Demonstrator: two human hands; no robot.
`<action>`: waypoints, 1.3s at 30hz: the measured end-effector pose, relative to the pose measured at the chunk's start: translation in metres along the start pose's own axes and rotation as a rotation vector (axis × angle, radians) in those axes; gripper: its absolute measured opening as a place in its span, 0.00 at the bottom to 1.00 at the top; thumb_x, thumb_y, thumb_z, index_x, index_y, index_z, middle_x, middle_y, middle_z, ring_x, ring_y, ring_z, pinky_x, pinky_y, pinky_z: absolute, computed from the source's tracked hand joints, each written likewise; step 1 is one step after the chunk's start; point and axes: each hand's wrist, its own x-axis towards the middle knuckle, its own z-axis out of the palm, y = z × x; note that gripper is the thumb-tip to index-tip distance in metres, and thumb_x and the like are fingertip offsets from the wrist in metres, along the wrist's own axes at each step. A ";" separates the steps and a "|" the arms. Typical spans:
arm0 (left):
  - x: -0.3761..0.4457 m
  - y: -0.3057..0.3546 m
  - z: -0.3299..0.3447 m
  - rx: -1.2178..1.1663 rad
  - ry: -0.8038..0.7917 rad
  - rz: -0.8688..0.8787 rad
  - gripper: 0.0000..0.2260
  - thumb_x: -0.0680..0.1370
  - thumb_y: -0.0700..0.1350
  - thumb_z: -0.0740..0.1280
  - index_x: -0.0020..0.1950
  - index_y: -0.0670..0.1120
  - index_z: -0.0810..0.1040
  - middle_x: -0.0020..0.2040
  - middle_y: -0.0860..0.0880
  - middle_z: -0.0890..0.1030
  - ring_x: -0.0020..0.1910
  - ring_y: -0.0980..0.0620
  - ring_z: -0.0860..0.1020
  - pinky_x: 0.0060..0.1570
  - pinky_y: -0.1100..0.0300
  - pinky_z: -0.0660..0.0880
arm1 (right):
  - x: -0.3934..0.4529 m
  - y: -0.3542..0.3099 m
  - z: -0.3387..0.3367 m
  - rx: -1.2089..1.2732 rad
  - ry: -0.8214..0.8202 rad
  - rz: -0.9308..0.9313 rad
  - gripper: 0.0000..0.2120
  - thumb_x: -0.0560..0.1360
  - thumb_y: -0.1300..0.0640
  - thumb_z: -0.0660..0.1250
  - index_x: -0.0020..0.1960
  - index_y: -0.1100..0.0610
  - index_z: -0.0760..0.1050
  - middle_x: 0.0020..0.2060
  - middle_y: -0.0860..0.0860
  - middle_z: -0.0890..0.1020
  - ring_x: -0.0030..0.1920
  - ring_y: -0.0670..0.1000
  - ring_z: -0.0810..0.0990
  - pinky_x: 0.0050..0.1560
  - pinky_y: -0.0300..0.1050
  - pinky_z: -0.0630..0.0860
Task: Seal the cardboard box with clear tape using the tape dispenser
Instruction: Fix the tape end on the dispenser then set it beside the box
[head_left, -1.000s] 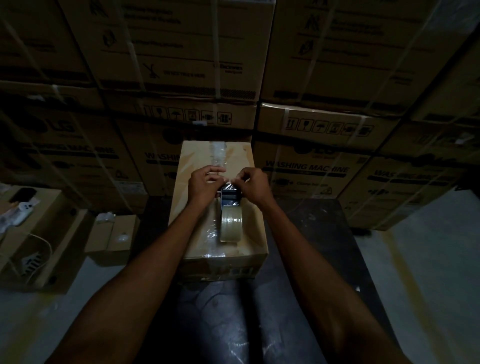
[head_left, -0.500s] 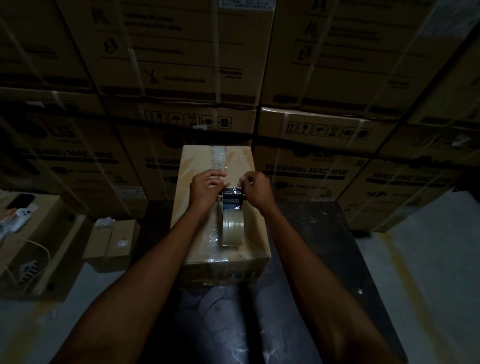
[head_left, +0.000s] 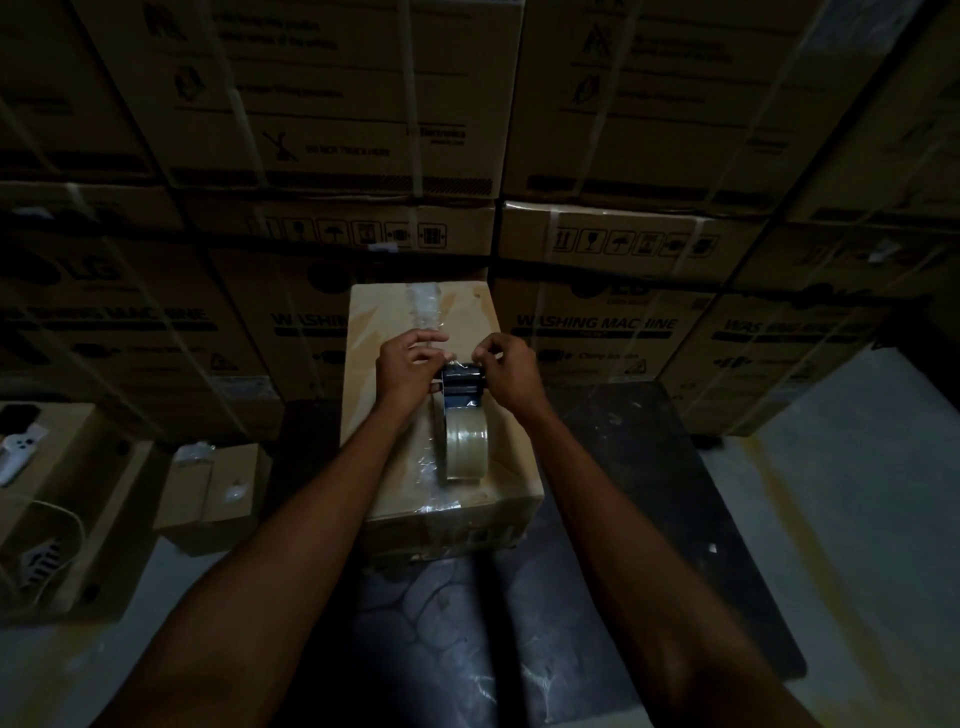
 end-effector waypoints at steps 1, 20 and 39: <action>0.000 0.000 0.000 -0.007 -0.005 0.001 0.10 0.78 0.37 0.76 0.57 0.46 0.85 0.46 0.48 0.88 0.45 0.54 0.87 0.37 0.57 0.86 | -0.002 0.004 0.001 0.054 0.018 0.033 0.08 0.80 0.64 0.64 0.45 0.60 0.81 0.42 0.54 0.83 0.47 0.57 0.84 0.51 0.59 0.83; -0.004 0.000 -0.003 -0.075 -0.076 0.011 0.12 0.79 0.36 0.74 0.62 0.41 0.83 0.46 0.48 0.86 0.39 0.64 0.85 0.33 0.65 0.81 | -0.080 0.023 -0.009 0.655 -0.371 0.550 0.25 0.79 0.57 0.71 0.75 0.52 0.70 0.53 0.55 0.82 0.46 0.54 0.81 0.49 0.53 0.77; -0.076 -0.070 0.033 0.365 -0.130 0.079 0.20 0.85 0.53 0.64 0.78 0.56 0.72 0.78 0.45 0.75 0.73 0.42 0.76 0.71 0.43 0.74 | -0.089 0.058 -0.099 0.786 -0.280 0.510 0.11 0.80 0.60 0.70 0.61 0.50 0.79 0.53 0.52 0.84 0.49 0.52 0.83 0.52 0.51 0.78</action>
